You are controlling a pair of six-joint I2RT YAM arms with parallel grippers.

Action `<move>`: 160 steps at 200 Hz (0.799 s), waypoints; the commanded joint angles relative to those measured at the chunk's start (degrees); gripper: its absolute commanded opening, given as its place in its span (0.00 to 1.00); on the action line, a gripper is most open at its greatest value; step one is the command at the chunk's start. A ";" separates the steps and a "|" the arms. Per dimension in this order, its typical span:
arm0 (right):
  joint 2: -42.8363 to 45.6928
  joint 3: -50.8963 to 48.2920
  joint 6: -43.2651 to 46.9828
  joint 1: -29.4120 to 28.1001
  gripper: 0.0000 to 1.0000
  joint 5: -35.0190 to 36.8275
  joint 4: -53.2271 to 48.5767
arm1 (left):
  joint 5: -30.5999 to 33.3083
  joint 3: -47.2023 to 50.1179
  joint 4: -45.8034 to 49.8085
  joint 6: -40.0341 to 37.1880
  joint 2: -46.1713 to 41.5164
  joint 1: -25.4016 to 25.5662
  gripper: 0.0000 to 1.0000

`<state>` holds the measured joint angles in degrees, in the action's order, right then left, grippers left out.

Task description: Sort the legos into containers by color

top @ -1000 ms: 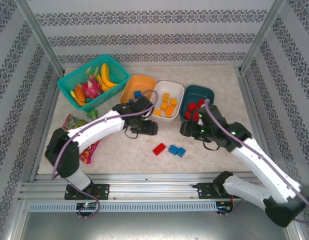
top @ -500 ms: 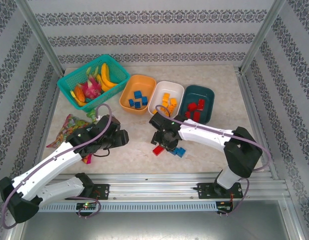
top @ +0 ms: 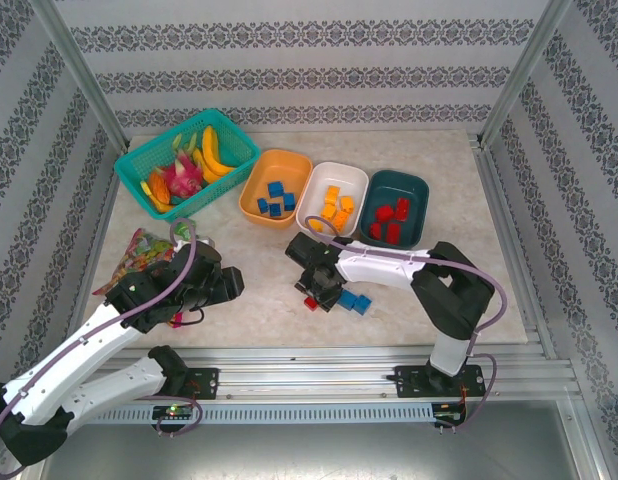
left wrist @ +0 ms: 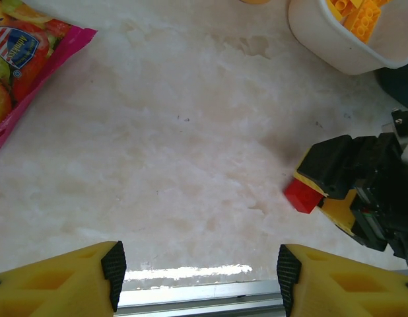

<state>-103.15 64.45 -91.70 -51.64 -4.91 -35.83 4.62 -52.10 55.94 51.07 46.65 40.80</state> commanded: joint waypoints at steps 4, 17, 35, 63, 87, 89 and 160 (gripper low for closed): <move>-1.56 1.54 -1.28 -0.15 0.44 1.61 -0.57 | 1.11 -1.43 1.65 -1.05 -0.41 -0.17 0.64; -2.00 1.51 -0.80 0.12 0.42 1.50 -0.47 | 1.10 -1.56 1.37 -1.08 -0.21 -0.11 0.64; -2.56 1.99 0.31 0.70 0.36 1.25 -1.14 | 0.77 -1.54 0.76 -1.15 0.19 -0.10 0.64; -1.32 5.05 4.87 1.60 0.28 3.68 -3.96 | 0.00 -2.52 -1.28 -2.07 1.63 -0.04 0.64; 1.81 11.00 15.32 3.54 0.28 10.54 -9.51 | -0.67 -4.88 -3.16 -3.70 4.45 -0.15 0.64; 2.06 11.57 16.44 3.84 0.28 11.21 -10.31 | -0.67 -5.17 -3.26 -3.81 4.69 -0.14 0.64; 6.09 17.55 44.29 31.20 0.29 11.69 -9.73 | -4.73 -15.39 -12.35 -9.46 21.43 -0.02 0.64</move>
<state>-94.83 78.74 -60.12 -27.70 7.09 -44.95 1.56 -63.40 49.17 45.04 64.05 40.80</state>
